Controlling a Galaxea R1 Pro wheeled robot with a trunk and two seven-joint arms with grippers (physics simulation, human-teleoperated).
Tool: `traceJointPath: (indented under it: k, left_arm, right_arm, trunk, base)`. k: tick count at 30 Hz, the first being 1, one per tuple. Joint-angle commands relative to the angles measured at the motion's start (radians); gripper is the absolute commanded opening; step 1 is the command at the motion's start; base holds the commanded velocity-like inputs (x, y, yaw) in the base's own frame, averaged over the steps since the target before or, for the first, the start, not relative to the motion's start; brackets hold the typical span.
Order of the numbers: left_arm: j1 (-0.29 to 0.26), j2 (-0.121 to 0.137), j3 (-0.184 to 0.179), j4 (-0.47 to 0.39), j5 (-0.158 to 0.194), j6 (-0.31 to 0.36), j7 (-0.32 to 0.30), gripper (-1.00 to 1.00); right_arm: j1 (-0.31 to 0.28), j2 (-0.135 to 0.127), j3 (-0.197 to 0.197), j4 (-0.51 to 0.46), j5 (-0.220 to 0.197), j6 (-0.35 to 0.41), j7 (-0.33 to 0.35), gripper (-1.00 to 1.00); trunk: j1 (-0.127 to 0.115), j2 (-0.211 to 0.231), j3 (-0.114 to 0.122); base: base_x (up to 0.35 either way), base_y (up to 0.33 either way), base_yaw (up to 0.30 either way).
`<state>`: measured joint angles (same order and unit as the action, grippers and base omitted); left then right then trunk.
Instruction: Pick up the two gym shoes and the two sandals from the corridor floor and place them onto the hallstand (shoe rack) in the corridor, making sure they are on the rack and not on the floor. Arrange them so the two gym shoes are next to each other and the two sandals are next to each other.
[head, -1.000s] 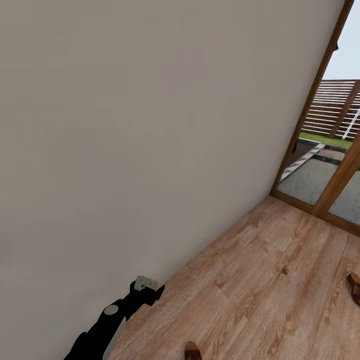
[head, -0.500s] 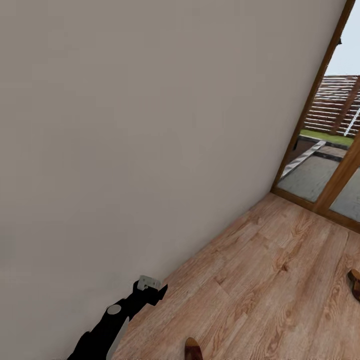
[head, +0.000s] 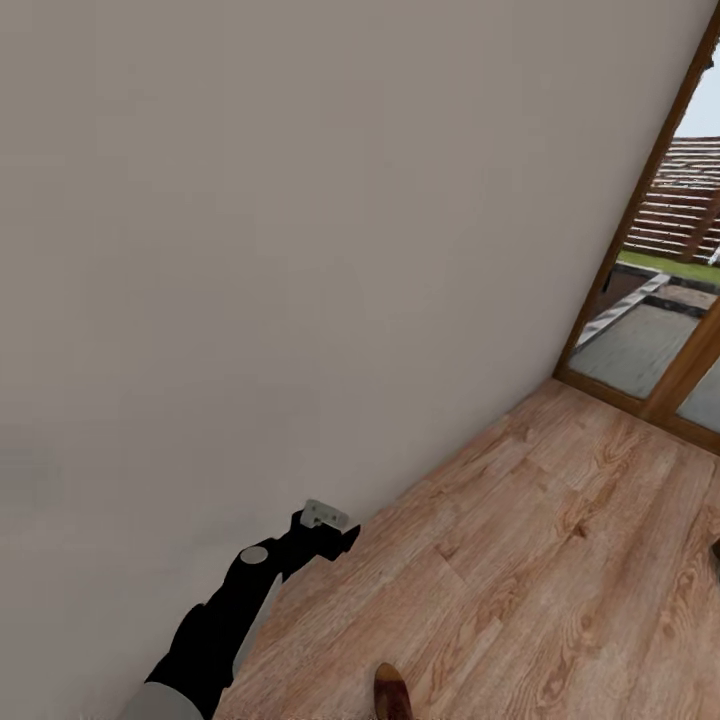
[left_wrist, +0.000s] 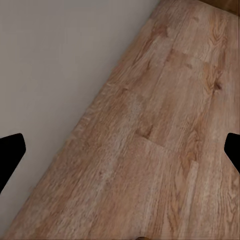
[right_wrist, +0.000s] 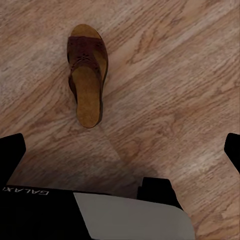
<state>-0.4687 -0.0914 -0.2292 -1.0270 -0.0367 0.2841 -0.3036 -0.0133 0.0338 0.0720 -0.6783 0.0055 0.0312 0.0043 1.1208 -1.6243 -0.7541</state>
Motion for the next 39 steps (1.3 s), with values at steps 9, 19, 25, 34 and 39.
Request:
traceJointPath:
  k: [9, 19, 25, 34, 39]
  left_arm:
    - [-0.001, 0.001, -0.115, -0.001, -0.001, 0.006, -0.037, 1.00]
    - [-0.001, 0.004, -0.130, -0.001, 0.001, 0.006, -0.041, 1.00]
    - [-0.001, 0.004, -0.130, 0.001, 0.001, 0.006, -0.040, 1.00]
    - [-0.001, 0.004, -0.131, 0.000, 0.001, 0.006, -0.040, 1.00]
    - [-0.001, 0.004, -0.131, 0.000, 0.000, 0.005, -0.040, 1.00]
  right_arm:
    - [0.000, -0.003, 0.000, -0.001, 0.001, 0.003, 0.003, 1.00]
    - [0.001, -0.002, 0.000, 0.000, 0.001, 0.003, 0.003, 1.00]
    - [0.001, -0.002, 0.000, 0.001, 0.001, 0.002, 0.002, 1.00]
    - [-0.024, -0.001, -0.001, -0.003, 0.001, -0.008, 0.000, 1.00]
    - [-0.161, -0.002, -0.004, 0.001, -0.001, -0.008, -0.001, 1.00]
  trunk:
    - [0.035, -0.064, -0.044]
    - [0.073, -0.134, -0.091]
    - [0.096, -0.176, -0.120]
    - [0.130, -0.239, -0.149]
    - [0.130, -0.239, -0.149]
  base:
    - [0.000, 0.000, 0.125]
    - [0.000, 0.000, 0.134]
    - [0.000, 0.000, 0.132]
    - [0.000, 0.000, 0.012]
    - [0.000, 0.000, 0.000]
